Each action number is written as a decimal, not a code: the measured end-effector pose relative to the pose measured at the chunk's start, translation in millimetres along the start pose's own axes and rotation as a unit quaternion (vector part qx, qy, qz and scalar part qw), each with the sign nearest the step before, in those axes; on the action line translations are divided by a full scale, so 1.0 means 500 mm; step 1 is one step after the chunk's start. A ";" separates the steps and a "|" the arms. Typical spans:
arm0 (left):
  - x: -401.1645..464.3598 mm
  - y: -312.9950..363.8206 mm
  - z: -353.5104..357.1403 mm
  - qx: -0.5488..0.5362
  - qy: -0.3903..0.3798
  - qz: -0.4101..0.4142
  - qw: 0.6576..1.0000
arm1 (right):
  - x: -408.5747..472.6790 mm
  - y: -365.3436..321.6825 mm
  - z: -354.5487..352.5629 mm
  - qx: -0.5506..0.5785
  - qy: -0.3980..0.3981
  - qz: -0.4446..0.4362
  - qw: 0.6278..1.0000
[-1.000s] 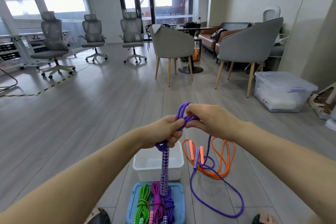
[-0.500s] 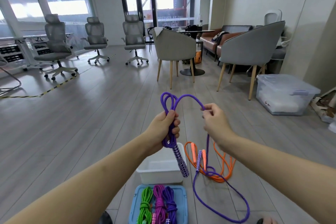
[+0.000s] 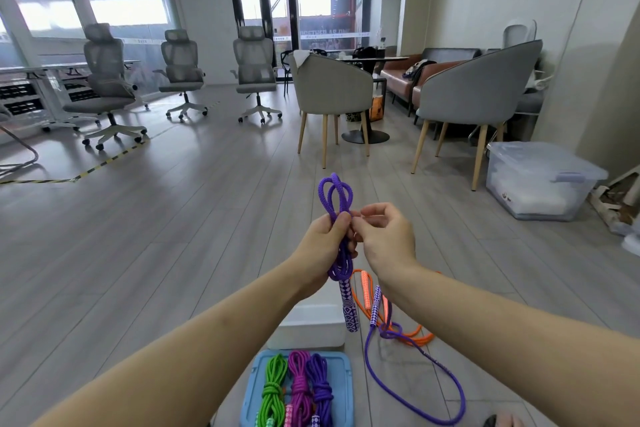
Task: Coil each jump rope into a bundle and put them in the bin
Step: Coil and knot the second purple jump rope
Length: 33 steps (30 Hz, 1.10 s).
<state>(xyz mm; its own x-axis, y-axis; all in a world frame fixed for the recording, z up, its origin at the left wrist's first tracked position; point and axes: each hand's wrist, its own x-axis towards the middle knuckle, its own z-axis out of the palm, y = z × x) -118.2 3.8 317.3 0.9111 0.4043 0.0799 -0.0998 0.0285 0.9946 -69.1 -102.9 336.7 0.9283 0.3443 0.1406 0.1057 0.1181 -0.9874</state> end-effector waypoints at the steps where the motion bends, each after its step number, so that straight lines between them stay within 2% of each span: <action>1: 0.001 -0.003 -0.001 0.004 0.001 0.000 1.000 | 0.003 0.002 -0.001 0.003 0.018 0.005 1.000; 4: 0.002 -0.006 0.005 0.003 0.020 0.000 1.000 | 0.009 0.006 0.001 -0.021 0.030 0.016 0.999; 6: 0.001 0.002 0.012 -0.030 0.038 -0.003 0.999 | 0.011 0.010 0.006 -0.009 0.011 0.036 0.999; 8: 0.005 0.014 0.012 -0.105 0.070 -0.033 0.991 | 0.012 0.016 0.010 -0.024 -0.029 0.044 0.998; 10: 0.020 0.024 -0.002 -0.229 0.099 -0.061 0.966 | 0.009 0.019 0.009 -0.082 -0.090 0.010 0.993; 12: 0.039 0.030 -0.030 -0.364 0.116 -0.071 0.922 | -0.002 0.015 0.001 -0.157 -0.155 -0.055 0.974; 14: 0.055 0.034 -0.058 -0.415 0.126 -0.066 0.899 | -0.016 0.008 -0.013 -0.229 -0.226 -0.106 0.941; 16: 0.066 0.044 -0.078 -0.429 0.126 -0.059 0.893 | -0.029 0.002 -0.027 -0.239 -0.275 -0.106 0.925; 19: 0.074 0.061 -0.103 -0.434 0.125 -0.037 0.892 | -0.034 -0.003 -0.049 -0.217 -0.328 -0.060 0.918; 21: 0.071 0.064 -0.122 -0.457 0.105 -0.026 0.883 | -0.032 -0.008 -0.073 -0.252 -0.384 -0.059 0.886; 23: 0.059 0.065 -0.136 -0.477 0.056 -0.032 0.877 | -0.022 -0.008 -0.097 -0.330 -0.408 -0.096 0.846; 25: 0.044 0.067 -0.139 -0.447 -0.008 -0.061 0.892 | 0.003 -0.001 -0.117 -0.394 -0.388 -0.137 0.821; 26: 0.036 0.069 -0.134 -0.403 -0.032 -0.077 0.911 | 0.015 0.001 -0.123 -0.412 -0.371 -0.157 0.817; 29: 0.012 0.068 -0.105 -0.172 -0.049 -0.098 0.979 | 0.038 -0.003 -0.123 -0.424 -0.308 -0.228 0.821; 31: -0.003 0.060 -0.083 -0.063 -0.065 -0.098 0.991 | 0.041 -0.009 -0.112 -0.421 -0.278 -0.272 0.819; 33: -0.016 0.055 -0.068 -0.027 -0.098 -0.119 0.988 | 0.041 -0.012 -0.098 -0.430 -0.251 -0.302 0.813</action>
<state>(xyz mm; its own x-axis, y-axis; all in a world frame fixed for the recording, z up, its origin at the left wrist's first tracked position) -142.1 32.5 341.9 0.9706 0.1957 -0.1399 0.1108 0.1524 0.9821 -33.2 -141.9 341.8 0.3740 0.8278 0.4182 0.8993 -0.2134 -0.3819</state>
